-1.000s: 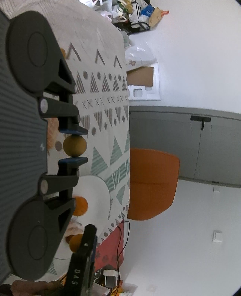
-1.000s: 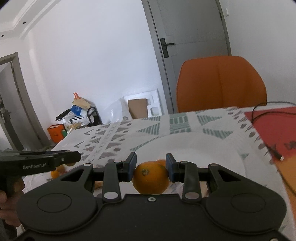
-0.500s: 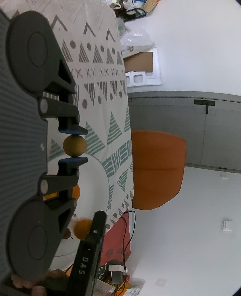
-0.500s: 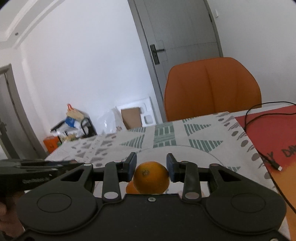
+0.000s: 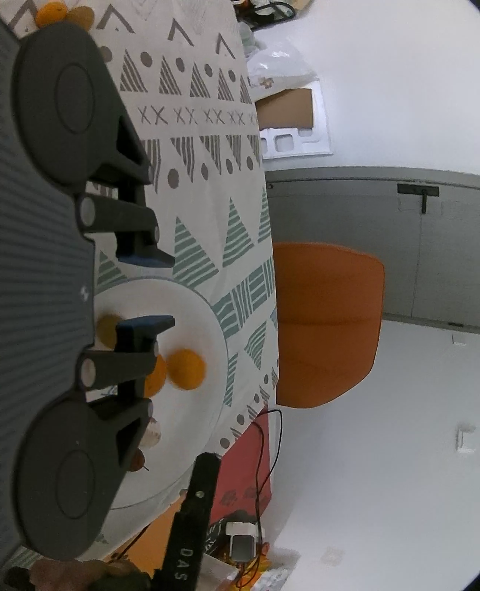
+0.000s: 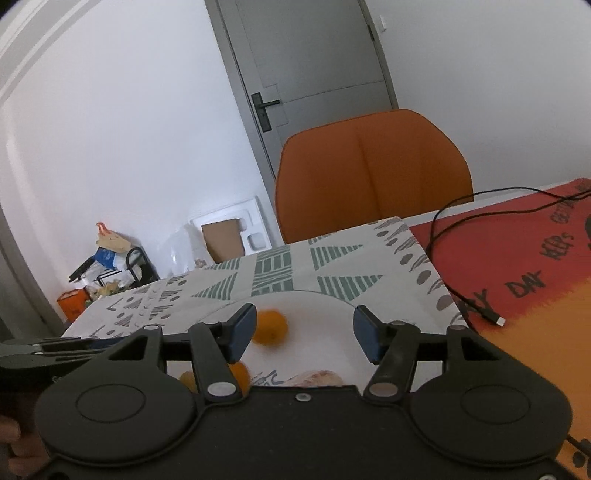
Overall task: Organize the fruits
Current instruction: 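Open both grippers to release the orange and kumquat onto the plate, then move both open tools back toward the remaining fruits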
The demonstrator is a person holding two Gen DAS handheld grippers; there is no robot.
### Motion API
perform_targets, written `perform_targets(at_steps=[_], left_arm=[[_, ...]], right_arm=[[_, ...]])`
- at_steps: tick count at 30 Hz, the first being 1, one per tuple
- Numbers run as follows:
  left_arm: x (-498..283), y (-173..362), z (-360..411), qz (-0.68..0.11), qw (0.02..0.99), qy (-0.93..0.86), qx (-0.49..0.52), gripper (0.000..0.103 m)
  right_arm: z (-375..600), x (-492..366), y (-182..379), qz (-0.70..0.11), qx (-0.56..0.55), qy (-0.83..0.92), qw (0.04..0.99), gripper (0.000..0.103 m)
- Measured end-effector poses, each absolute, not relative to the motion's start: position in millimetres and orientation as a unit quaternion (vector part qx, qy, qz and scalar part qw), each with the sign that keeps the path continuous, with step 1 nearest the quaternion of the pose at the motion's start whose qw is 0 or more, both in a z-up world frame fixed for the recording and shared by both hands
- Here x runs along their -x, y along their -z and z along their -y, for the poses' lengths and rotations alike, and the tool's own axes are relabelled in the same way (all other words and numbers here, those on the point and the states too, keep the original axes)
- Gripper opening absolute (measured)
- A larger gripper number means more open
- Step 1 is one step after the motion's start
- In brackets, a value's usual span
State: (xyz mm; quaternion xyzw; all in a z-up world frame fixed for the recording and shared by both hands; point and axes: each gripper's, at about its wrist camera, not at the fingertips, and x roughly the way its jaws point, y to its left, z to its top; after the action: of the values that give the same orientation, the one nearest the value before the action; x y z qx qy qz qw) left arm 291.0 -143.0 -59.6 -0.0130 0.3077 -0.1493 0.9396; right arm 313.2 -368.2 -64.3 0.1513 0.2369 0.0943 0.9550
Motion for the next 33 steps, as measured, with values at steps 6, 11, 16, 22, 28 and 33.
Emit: perform_targets(at_steps=[6, 11, 16, 22, 28, 33], left_arm=[[-284, 54, 130, -0.31, 0.942, 0.129, 0.022, 0.037], [-271, 44, 117, -0.307, 0.945, 0.112, 0.022, 0.045], [-253, 29, 100, -0.287, 0.952, 0.1, 0.026, 0.062], [-233, 18, 78, -0.263, 0.96, 0.086, 0.036, 0.08], [-221, 11, 53, -0.25, 0.965, 0.064, 0.052, 0.086], [-215, 5, 31, -0.241, 0.968, 0.039, 0.059, 0.091]], right_arm=[[355, -312, 66, -0.252, -0.134, -0.107, 0.952, 0.06], [341, -306, 62, -0.247, -0.121, -0.126, 0.953, 0.066], [328, -302, 58, -0.261, -0.125, -0.138, 0.947, 0.07], [312, -282, 46, -0.256, -0.112, -0.145, 0.949, 0.078], [299, -270, 42, -0.255, -0.112, -0.142, 0.95, 0.091], [287, -263, 35, -0.245, -0.112, -0.147, 0.952, 0.103]])
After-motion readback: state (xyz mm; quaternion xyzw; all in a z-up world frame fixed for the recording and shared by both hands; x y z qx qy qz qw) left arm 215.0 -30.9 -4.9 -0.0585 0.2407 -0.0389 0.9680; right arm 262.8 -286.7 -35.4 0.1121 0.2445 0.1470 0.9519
